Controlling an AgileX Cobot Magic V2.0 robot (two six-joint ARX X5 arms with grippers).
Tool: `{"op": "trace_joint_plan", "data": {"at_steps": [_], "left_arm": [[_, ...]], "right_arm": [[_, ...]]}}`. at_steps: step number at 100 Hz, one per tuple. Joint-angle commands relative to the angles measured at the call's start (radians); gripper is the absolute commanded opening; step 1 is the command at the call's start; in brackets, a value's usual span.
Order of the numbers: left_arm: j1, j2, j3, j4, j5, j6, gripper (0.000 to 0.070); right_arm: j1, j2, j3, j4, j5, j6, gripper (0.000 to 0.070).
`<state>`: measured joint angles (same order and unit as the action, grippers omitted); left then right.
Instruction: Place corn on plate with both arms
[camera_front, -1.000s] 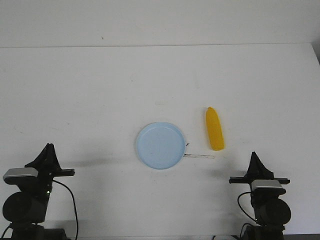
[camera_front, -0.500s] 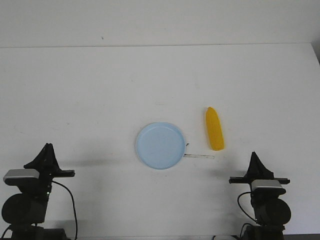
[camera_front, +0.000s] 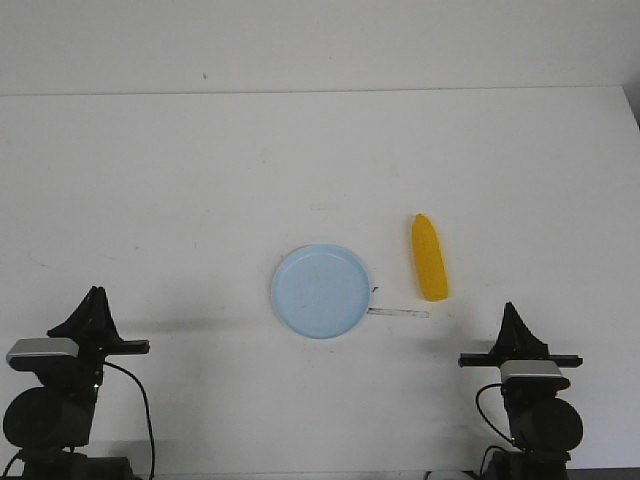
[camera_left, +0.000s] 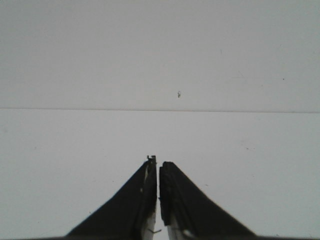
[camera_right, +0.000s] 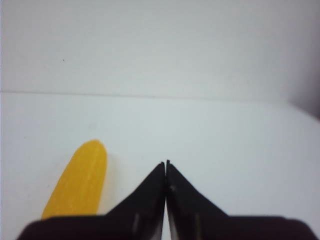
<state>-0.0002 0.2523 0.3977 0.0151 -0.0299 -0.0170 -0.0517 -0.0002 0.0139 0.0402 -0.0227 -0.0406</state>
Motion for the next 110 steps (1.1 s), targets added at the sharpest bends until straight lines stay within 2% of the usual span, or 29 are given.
{"op": "trace_joint_plan", "data": {"at_steps": [1, 20, 38, 43, 49, 68, 110], "left_arm": [[0.001, 0.000, 0.007, 0.013, -0.005, 0.006, 0.0002], [0.001, 0.000, 0.007, 0.013, -0.005, 0.006, 0.0002], [0.001, 0.000, 0.007, 0.013, -0.005, 0.006, 0.0002], [0.001, 0.000, 0.007, 0.013, -0.005, 0.006, 0.0002], [0.001, 0.000, 0.007, 0.013, -0.005, 0.006, 0.0002], [0.001, 0.000, 0.007, 0.013, -0.005, 0.006, 0.0001], [0.001, 0.000, 0.007, 0.013, -0.005, 0.006, 0.0001]], "right_arm": [[0.001, 0.002, -0.001, 0.037, 0.003, -0.045, 0.0002], [0.000, 0.002, -0.001, 0.087, 0.004, -0.027, 0.0002], [0.002, 0.002, 0.003, 0.103, -0.009, 0.184, 0.0001], [0.004, 0.002, 0.015, 0.098, -0.008, 0.210, 0.0001], [0.007, 0.003, 0.042, 0.059, -0.001, 0.208, 0.0001], [0.006, 0.086, 0.175, -0.183, 0.034, 0.208, 0.0001], [0.023, 0.531, 0.436, -0.326, 0.010, 0.194, 0.0001]]}}
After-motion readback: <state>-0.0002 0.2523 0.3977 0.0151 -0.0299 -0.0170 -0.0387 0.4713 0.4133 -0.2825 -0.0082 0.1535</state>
